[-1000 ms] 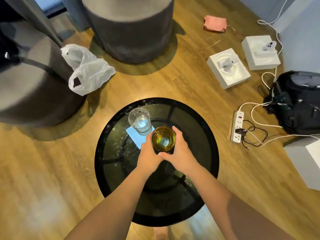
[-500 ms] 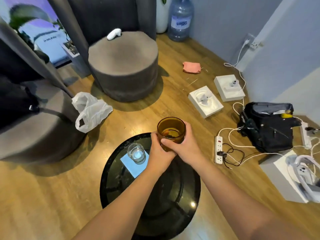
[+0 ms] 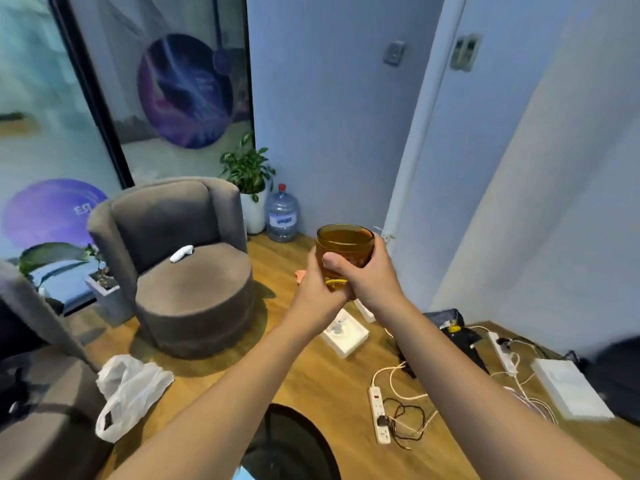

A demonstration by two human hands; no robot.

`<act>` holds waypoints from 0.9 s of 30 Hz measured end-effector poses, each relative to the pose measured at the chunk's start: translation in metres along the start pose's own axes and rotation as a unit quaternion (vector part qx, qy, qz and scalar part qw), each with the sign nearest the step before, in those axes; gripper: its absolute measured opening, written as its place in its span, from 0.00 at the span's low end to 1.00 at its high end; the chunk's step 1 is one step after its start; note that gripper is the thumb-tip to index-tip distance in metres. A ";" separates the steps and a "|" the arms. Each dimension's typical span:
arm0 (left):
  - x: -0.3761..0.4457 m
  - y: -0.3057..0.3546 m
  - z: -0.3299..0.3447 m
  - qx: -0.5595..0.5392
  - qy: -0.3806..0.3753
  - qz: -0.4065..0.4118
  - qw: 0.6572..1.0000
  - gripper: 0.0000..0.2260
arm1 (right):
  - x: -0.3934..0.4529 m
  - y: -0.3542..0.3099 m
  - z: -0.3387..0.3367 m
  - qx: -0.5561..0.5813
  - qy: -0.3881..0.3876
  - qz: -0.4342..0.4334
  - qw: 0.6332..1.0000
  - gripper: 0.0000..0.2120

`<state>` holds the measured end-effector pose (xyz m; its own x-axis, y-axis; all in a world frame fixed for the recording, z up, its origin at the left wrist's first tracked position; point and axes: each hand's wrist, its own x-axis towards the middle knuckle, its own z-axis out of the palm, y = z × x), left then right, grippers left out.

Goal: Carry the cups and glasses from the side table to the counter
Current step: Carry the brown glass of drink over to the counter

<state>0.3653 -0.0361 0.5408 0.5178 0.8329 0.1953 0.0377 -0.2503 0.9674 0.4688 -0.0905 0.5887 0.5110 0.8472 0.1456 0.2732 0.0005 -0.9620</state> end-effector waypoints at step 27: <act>-0.054 0.135 0.208 -0.044 -0.125 0.066 0.989 0.34 | -0.103 -0.050 -0.240 -0.078 0.109 -0.073 0.988 0.41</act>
<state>0.5202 -0.2175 0.6277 0.7093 0.6448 0.2849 -0.1129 -0.2950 0.9488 0.5987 -0.3052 0.6769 0.6155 0.7096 0.3431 0.4711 0.0179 -0.8819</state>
